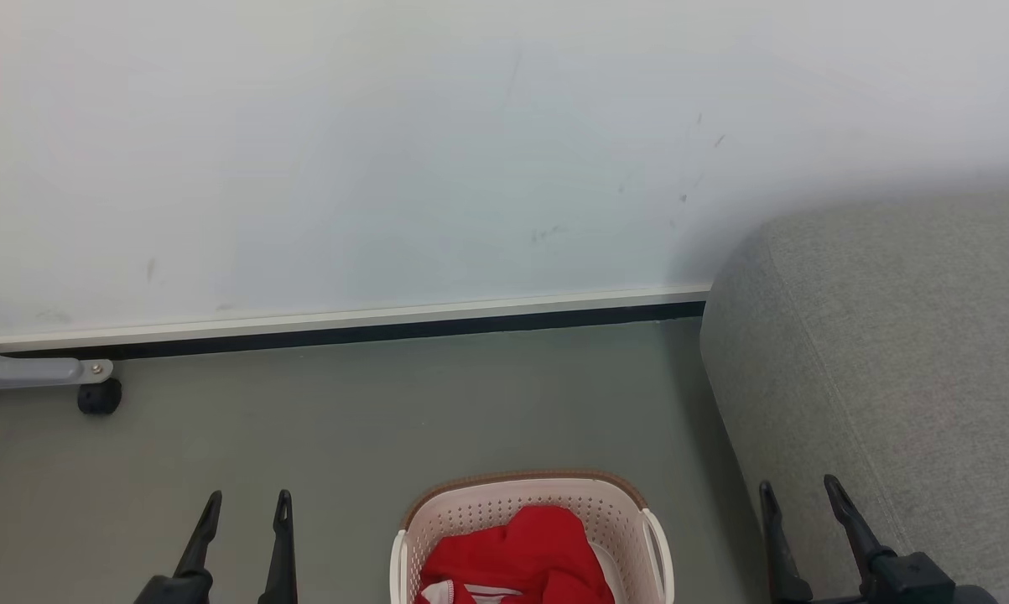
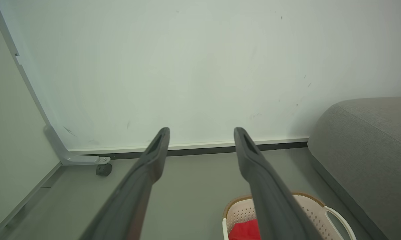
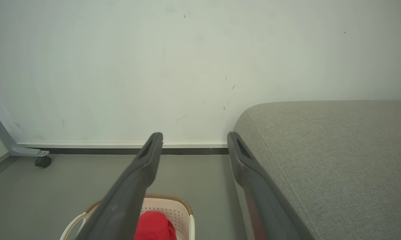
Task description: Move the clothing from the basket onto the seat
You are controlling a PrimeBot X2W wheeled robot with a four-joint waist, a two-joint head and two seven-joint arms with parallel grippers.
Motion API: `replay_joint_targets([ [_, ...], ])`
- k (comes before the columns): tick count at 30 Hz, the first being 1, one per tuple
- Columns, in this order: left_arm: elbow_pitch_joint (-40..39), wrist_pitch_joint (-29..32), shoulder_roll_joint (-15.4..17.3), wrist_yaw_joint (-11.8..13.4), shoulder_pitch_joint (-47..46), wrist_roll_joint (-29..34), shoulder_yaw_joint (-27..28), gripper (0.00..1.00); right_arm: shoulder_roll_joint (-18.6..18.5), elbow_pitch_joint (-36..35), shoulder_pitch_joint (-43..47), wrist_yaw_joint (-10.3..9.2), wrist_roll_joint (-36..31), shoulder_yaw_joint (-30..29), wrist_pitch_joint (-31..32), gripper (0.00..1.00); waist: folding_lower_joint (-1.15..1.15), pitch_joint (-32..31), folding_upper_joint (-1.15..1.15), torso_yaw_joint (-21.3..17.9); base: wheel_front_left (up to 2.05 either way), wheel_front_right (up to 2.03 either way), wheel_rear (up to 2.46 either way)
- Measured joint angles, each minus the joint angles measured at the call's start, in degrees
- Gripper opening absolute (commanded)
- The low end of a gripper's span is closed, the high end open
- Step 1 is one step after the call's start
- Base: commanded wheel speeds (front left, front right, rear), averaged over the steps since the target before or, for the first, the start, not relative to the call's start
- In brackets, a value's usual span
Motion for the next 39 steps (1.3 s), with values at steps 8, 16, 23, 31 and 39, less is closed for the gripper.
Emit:
replay_joint_targets([
  [8,0.4,0.0,-0.2,-0.9,0.0,0.0,0.3,1.0,0.0,0.1,0.0,0.01,0.0,-0.2,0.0,1.0,0.0,0.0,0.0,-0.1,0.0,0.0,0.0],
  [16,0.6,0.0,-0.5,-1.2,0.0,0.0,1.0,1.0,0.2,0.2,0.0,0.02,0.1,-0.5,0.0,1.0,0.0,0.0,0.0,-0.2,0.0,0.0,0.0],
  [23,0.3,0.0,-0.5,-1.5,0.9,0.0,1.5,1.0,0.3,0.1,0.3,0.1,0.2,-0.8,0.0,1.0,0.0,0.5,0.0,-0.3,0.0,0.0,0.0],
  [31,-1.0,0.0,-0.2,-2.3,1.0,1.3,1.8,1.0,0.5,-1.5,0.7,0.6,0.3,-1.0,0.0,1.0,0.0,2.9,0.0,-0.7,0.0,0.0,0.0],
  [39,-2.2,0.0,0.4,-3.2,-2.4,2.4,1.1,1.0,1.0,-3.7,-1.9,0.59,0.3,-2.0,0.0,1.0,0.01,7.7,0.0,-1.5,0.0,0.0,0.0],
])
